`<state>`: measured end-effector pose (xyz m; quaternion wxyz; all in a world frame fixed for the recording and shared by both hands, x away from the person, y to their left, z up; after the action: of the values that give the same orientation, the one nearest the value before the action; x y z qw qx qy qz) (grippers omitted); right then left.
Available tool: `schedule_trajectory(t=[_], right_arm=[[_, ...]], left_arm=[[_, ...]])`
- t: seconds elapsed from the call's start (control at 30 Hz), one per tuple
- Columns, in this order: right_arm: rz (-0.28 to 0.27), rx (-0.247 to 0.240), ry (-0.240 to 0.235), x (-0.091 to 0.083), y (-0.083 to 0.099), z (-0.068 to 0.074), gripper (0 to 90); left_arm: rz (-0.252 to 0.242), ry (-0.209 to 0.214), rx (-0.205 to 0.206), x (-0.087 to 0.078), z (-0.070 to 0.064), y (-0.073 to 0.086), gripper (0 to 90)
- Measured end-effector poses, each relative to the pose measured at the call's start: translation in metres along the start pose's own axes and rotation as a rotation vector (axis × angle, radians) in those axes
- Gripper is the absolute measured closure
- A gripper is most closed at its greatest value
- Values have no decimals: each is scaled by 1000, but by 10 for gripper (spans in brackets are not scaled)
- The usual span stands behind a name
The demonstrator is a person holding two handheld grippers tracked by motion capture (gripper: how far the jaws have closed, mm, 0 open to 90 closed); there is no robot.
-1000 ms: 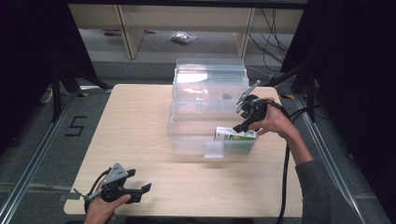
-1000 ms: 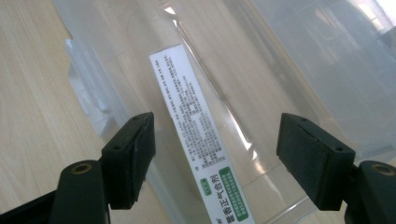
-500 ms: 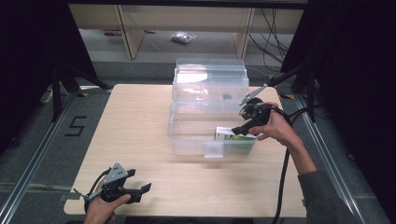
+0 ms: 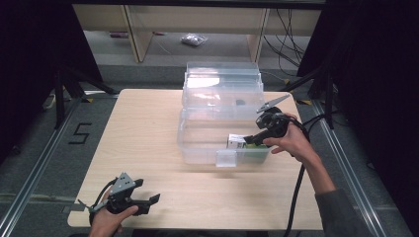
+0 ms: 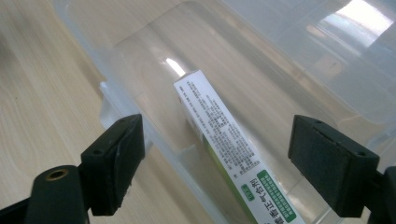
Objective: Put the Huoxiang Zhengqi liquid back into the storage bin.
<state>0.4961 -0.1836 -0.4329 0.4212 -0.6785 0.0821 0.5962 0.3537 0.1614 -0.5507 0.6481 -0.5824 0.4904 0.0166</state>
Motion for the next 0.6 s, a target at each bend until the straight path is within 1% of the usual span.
schedule_trajectory(t=[0.03,0.07,0.1,0.13,0.17,0.2,0.3,0.33,0.37,0.4,0.43,0.47,0.5,0.53,0.57,0.6], right_arm=[[-10,-9,0,0,0,0,180],[-12,0,10,0,1,0,180],[-12,0,10,0,1,0,180],[-28,-1,0,1,1,3,178],[-28,-1,0,1,1,3,178],[-29,-12,-1,0,3,5,178],[-33,-2,1,-1,4,8,180],[-58,-4,4,-3,4,9,181],[-58,-4,4,-3,4,9,181],[-54,-1,-6,-2,6,12,181],[-66,-2,-5,-1,5,12,181],[-67,-6,5,-1,6,11,180],[-66,-27,5,-1,7,12,179],[-83,-20,-8,0,6,14,179],[-83,-20,-8,0,6,14,179],[-68,-6,-10,-2,8,16,179]], left_arm=[[0,0,0,0,0,0,149],[1,-2,-1,0,0,0,149],[1,-2,-1,0,0,0,148],[1,-1,-1,0,0,0,149],[1,-1,-1,0,0,0,149],[0,1,-1,0,0,0,149],[1,0,0,0,0,0,149],[1,0,0,0,0,0,148],[1,0,0,0,0,0,148],[1,0,0,0,0,0,148],[0,1,-1,0,0,0,149],[0,1,0,0,0,0,149],[-1,0,-1,0,0,0,148],[0,-1,-1,0,0,0,149],[0,-1,-1,0,0,0,149],[0,0,0,0,0,0,149]])
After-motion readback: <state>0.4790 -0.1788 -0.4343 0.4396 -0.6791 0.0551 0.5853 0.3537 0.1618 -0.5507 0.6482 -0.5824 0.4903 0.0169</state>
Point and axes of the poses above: each handheld gripper's, and its own axes: x roughly forward along the jaws, y roughly out of its underside, z roughly to its left, the point moved 9 cm from there along x, roughly forward along the jaws, and after that the axes turned 8 degrees about z, right-handed, at the moved point
